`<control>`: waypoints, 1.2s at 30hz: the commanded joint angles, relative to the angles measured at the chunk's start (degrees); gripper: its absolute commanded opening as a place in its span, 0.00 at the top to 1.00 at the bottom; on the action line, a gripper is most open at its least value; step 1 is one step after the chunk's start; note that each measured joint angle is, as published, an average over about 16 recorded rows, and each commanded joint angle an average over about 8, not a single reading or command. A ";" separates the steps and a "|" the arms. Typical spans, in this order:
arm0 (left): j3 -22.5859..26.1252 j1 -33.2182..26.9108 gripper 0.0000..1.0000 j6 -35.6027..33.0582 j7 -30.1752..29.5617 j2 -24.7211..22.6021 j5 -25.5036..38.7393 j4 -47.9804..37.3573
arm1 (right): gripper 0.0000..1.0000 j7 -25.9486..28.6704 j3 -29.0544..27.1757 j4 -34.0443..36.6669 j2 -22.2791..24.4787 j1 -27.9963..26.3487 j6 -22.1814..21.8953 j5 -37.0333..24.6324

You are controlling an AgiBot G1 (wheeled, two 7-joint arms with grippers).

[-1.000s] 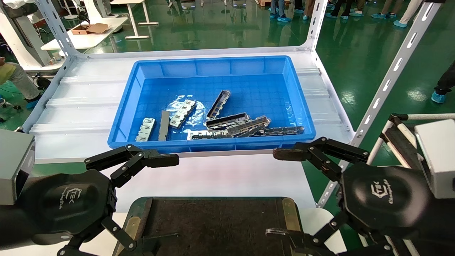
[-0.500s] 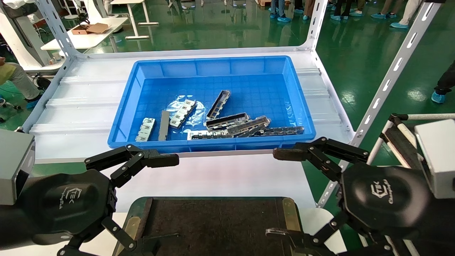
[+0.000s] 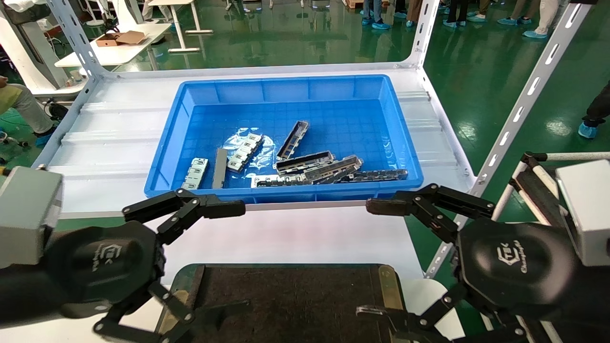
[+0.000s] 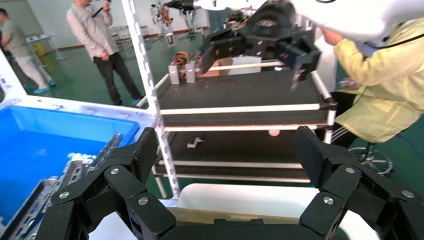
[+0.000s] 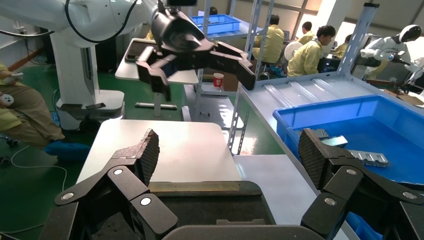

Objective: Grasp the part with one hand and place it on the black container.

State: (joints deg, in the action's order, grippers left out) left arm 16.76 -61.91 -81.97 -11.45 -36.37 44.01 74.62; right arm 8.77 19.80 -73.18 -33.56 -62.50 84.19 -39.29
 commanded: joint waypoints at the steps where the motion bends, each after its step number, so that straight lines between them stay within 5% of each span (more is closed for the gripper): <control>1: 0.17 -0.03 0.00 0.97 -0.16 -0.30 0.62 0.35 | 0.00 0.00 0.00 0.01 0.00 0.00 0.00 0.00; 21: 5.48 -3.49 0.00 19.95 -3.75 -9.85 15.42 1.14 | 0.00 -0.01 0.03 0.01 0.01 -0.01 0.00 0.01; 36: 10.83 -8.11 0.00 35.93 -5.62 -21.10 29.45 -7.96 | 0.00 -0.02 0.04 0.01 0.01 -0.02 -0.01 0.03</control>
State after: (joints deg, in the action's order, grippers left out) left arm 27.51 -70.12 -46.15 -16.90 -57.49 73.31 66.26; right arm 8.75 19.85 -73.17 -33.55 -62.52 84.18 -39.26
